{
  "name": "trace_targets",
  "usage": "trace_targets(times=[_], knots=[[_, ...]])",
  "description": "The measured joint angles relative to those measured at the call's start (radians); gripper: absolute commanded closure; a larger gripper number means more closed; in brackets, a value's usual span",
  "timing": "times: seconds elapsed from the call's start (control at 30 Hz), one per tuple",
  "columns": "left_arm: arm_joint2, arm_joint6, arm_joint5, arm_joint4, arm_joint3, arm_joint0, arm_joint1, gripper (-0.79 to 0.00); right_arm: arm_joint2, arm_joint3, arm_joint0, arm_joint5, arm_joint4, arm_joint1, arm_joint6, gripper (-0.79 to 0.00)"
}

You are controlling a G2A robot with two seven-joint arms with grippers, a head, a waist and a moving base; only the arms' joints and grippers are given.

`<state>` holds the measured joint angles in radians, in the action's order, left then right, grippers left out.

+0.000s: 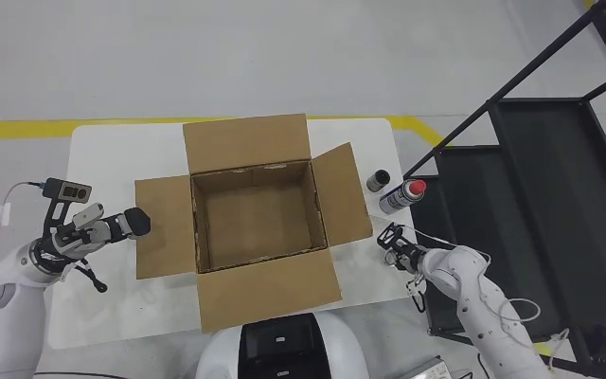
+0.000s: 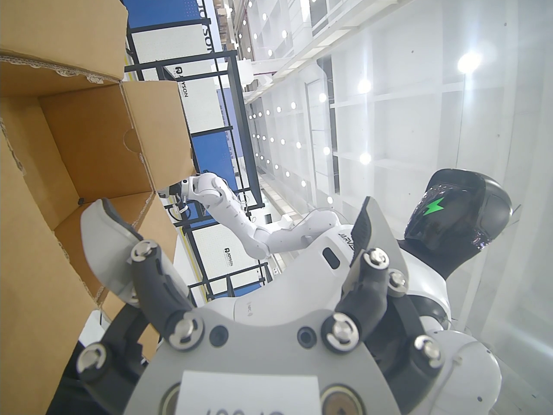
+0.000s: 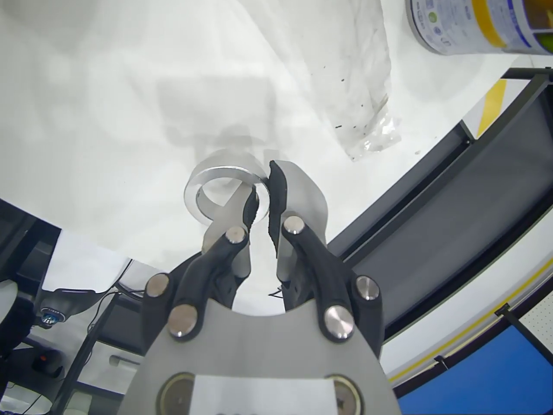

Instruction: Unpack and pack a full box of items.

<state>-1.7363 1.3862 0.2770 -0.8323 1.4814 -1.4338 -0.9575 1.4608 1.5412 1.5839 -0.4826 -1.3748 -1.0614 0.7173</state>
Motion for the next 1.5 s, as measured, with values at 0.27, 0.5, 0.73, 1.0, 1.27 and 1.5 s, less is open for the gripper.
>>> trace_targets(times=[0.27,0.5,0.73,1.0,1.27,1.5], knots=[[0.000,0.000,0.000,0.000,0.000,0.000,0.000,-0.785,-0.043,-0.002,-0.027,0.052,-0.002,-0.007,0.043,-0.280],[0.000,0.000,0.000,0.000,0.000,0.000,0.000,-0.785,0.007,0.033,0.001,0.024,0.078,0.000,0.015,-0.289],[0.000,0.000,0.000,0.000,0.000,0.000,0.000,-0.785,0.163,0.141,0.122,-0.076,0.156,0.025,0.043,-0.280],[0.000,0.000,0.000,0.000,0.000,0.000,0.000,-0.785,0.145,0.084,0.080,-0.127,0.221,0.028,0.021,-0.320],[0.000,0.000,0.000,0.000,0.000,0.000,0.000,-0.785,0.044,-0.025,-0.013,-0.090,0.186,0.019,0.005,-0.354],[0.000,0.000,0.000,0.000,0.000,0.000,0.000,-0.785,0.005,-0.089,-0.061,-0.071,0.163,0.017,-0.010,-0.376]])
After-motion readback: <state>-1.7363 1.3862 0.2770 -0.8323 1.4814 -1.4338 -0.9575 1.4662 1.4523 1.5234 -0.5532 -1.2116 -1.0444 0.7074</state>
